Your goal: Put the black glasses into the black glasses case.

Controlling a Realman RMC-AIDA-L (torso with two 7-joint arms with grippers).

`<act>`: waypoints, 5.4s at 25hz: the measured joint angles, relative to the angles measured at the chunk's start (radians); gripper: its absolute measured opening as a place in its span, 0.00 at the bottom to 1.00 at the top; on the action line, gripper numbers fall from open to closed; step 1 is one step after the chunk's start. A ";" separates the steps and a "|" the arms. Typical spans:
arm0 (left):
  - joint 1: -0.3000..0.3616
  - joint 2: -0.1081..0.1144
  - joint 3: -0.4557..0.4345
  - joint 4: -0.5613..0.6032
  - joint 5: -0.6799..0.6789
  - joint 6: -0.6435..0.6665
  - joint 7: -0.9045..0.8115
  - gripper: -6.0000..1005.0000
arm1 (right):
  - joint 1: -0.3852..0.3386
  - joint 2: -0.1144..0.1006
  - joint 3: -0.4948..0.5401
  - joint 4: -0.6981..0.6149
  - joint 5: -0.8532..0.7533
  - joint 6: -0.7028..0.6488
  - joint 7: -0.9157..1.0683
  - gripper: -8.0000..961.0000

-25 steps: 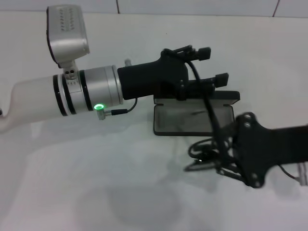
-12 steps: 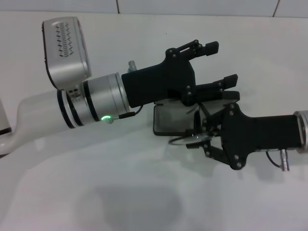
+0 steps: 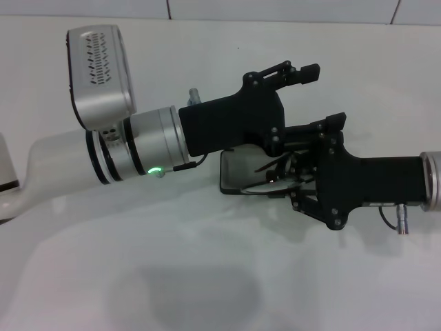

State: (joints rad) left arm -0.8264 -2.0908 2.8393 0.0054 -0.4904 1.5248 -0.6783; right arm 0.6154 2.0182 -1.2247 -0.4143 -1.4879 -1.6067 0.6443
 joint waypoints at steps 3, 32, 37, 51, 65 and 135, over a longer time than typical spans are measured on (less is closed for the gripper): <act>0.000 0.000 0.000 0.000 0.005 0.000 -0.002 0.83 | -0.001 0.000 0.003 0.000 0.000 0.001 0.000 0.12; 0.121 0.009 -0.008 -0.136 -0.435 0.014 -0.137 0.83 | -0.322 0.010 -0.370 -0.564 0.006 0.555 0.146 0.13; 0.122 0.011 -0.002 -0.139 -0.434 0.012 -0.147 0.83 | -0.360 0.007 -0.504 -0.649 0.011 0.725 0.217 0.13; 0.104 0.010 0.002 -0.151 -0.401 -0.028 -0.162 0.83 | -0.368 0.010 -0.766 -0.676 0.054 1.140 0.289 0.13; 0.097 0.014 0.003 -0.170 -0.374 -0.028 -0.199 0.83 | -0.450 -0.003 -0.789 -0.779 0.047 1.222 0.290 0.13; 0.061 0.014 0.003 -0.178 -0.302 -0.047 -0.227 0.83 | -0.465 -0.031 -0.316 -0.636 0.070 0.385 0.354 0.45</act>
State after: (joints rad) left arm -0.7649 -2.0766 2.8424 -0.1722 -0.7922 1.4783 -0.9058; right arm 0.1509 1.9876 -1.5410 -1.0504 -1.4180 -1.2220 0.9981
